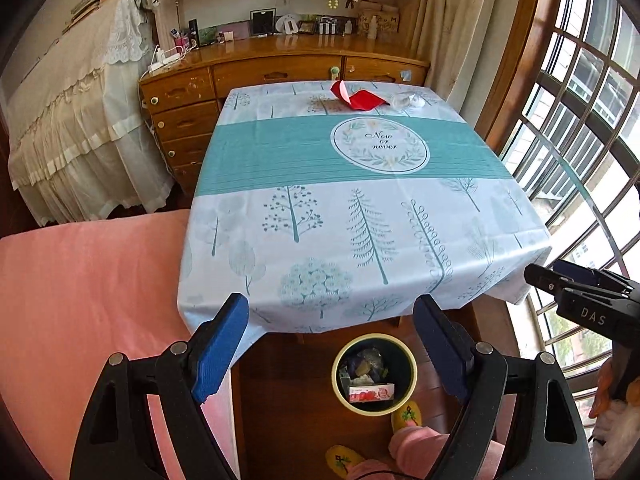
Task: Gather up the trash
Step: 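Raise both tools from the bin back toward the table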
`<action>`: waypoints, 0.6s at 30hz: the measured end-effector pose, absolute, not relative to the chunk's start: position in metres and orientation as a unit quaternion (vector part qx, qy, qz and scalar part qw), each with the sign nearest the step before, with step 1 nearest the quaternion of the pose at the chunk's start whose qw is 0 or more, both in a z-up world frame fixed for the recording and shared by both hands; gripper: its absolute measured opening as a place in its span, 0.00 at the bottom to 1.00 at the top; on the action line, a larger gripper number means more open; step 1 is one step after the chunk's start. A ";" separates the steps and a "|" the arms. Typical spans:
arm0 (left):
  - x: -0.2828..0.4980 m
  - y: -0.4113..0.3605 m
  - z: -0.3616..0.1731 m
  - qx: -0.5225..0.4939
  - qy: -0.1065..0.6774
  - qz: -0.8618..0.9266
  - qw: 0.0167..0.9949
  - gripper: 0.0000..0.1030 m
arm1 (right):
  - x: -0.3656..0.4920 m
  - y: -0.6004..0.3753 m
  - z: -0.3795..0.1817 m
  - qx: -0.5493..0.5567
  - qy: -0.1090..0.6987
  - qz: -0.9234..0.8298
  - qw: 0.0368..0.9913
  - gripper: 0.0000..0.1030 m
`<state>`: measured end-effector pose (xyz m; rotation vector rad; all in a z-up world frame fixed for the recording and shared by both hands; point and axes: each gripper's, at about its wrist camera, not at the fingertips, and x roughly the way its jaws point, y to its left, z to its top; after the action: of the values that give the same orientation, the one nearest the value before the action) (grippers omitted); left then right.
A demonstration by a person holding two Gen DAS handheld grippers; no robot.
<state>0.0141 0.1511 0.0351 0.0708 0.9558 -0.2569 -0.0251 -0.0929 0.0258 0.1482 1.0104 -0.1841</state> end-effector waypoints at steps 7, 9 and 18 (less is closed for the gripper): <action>0.057 0.134 0.062 0.047 0.441 -0.143 0.885 0.83 | -0.005 -0.131 0.046 0.106 0.456 -0.112 0.876 0.56; 0.074 0.128 0.069 0.047 0.441 -0.145 0.884 0.83 | 0.006 -0.139 0.047 0.107 0.455 -0.113 0.877 0.56; 0.199 0.081 0.087 0.033 0.439 -0.115 0.891 0.83 | 0.131 -0.189 0.042 0.121 0.460 -0.070 0.877 0.56</action>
<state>0.1990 0.0812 0.0866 0.0677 0.9110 -0.2387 0.1309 -0.1894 0.0419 0.2530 0.9602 -0.1461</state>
